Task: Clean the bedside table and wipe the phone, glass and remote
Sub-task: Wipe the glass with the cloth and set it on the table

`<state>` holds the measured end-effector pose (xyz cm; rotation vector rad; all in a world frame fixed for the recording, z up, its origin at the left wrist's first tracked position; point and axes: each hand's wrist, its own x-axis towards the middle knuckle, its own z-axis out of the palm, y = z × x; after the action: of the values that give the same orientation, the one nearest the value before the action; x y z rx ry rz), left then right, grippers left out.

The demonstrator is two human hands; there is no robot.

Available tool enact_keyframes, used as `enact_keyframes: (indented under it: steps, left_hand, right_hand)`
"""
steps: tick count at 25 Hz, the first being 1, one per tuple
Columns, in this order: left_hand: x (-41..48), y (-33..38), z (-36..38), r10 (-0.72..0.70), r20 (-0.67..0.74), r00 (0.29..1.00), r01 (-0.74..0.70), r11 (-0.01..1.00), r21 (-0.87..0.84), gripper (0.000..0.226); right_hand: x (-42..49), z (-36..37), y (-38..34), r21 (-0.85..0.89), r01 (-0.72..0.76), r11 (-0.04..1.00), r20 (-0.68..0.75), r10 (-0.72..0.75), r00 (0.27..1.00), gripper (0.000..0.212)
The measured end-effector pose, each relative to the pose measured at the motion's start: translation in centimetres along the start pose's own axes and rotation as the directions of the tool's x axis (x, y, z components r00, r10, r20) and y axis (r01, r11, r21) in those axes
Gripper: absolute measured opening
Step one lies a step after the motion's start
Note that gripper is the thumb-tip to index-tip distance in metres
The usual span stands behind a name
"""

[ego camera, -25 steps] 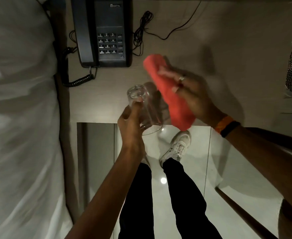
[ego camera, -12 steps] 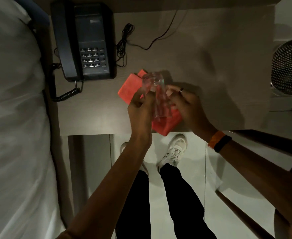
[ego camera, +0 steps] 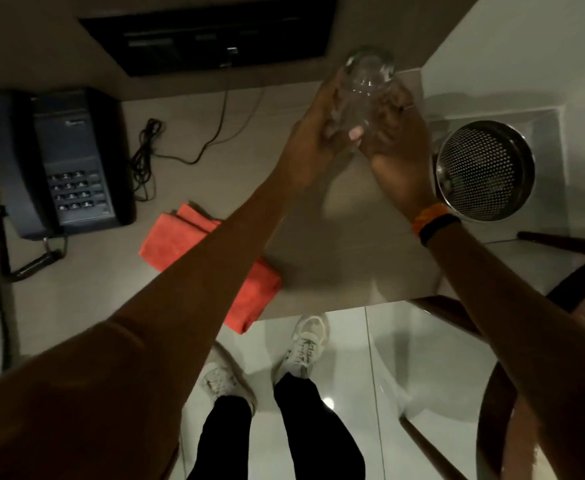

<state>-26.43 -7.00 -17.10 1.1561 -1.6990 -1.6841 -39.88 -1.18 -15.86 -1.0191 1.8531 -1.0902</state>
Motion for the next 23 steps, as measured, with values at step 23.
enact_keyframes:
  steps: [23]
  left_hand:
    - [-18.7,-5.9,-6.2,0.125,-0.468,0.875,0.153,0.845,0.512,0.054]
  right_hand:
    - [-13.2,11.9,-0.4,-0.468,0.423,0.776,0.21,-0.367,0.906,0.045]
